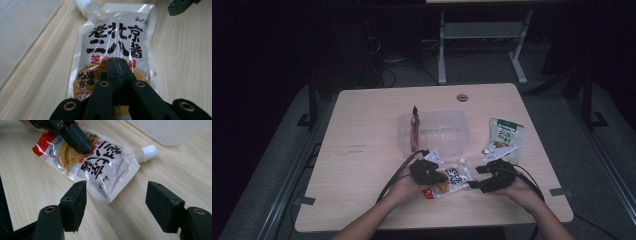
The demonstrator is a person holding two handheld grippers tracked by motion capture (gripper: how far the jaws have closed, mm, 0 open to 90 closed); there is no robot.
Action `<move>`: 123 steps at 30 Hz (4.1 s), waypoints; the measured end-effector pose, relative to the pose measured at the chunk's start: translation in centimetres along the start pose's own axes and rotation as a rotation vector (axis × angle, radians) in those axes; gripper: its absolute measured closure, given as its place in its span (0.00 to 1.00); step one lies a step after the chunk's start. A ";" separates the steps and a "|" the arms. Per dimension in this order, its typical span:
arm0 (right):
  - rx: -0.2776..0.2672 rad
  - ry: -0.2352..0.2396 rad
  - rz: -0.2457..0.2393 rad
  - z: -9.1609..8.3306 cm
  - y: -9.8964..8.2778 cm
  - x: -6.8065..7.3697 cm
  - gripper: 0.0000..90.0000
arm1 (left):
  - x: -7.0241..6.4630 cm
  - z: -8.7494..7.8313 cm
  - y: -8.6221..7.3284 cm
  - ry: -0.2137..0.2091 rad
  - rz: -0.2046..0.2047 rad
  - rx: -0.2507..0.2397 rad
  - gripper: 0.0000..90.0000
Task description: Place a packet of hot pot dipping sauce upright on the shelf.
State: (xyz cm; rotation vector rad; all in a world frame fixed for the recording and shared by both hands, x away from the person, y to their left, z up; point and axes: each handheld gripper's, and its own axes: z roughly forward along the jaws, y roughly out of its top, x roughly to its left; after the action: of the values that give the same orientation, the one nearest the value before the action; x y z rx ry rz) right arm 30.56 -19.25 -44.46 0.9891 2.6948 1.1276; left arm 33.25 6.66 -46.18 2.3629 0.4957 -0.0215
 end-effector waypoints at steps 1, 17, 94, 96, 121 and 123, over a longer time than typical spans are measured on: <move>0.006 0.007 0.016 0.1 0.0 0.0 0.36 | 0.1 0.0 0.0 0.002 0.010 0.007 1.00; 0.038 0.102 0.048 3.1 0.8 -0.3 0.36 | -0.1 0.1 0.1 0.009 -0.002 0.021 1.00; -0.318 0.372 -0.079 -0.8 4.3 2.1 0.99 | -1.3 -2.9 -0.1 -0.052 0.007 -0.035 0.98; -0.321 0.368 -0.077 -1.0 4.3 2.0 0.99 | -1.2 -3.5 -0.4 -0.056 -0.005 -0.036 0.95; -0.355 0.351 -0.124 -2.9 5.7 2.4 0.99 | 0.0 -10.7 -7.8 0.083 -0.094 -0.036 0.35; -0.358 0.350 -0.128 -3.1 6.0 2.4 0.99 | -0.1 -11.0 -8.6 0.095 -0.104 -0.042 0.32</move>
State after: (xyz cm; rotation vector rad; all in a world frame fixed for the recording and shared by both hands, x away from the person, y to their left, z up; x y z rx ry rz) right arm 31.05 -16.60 -37.84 0.6020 2.6015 1.8150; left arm 28.75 19.65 -43.54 2.3032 0.6581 0.0537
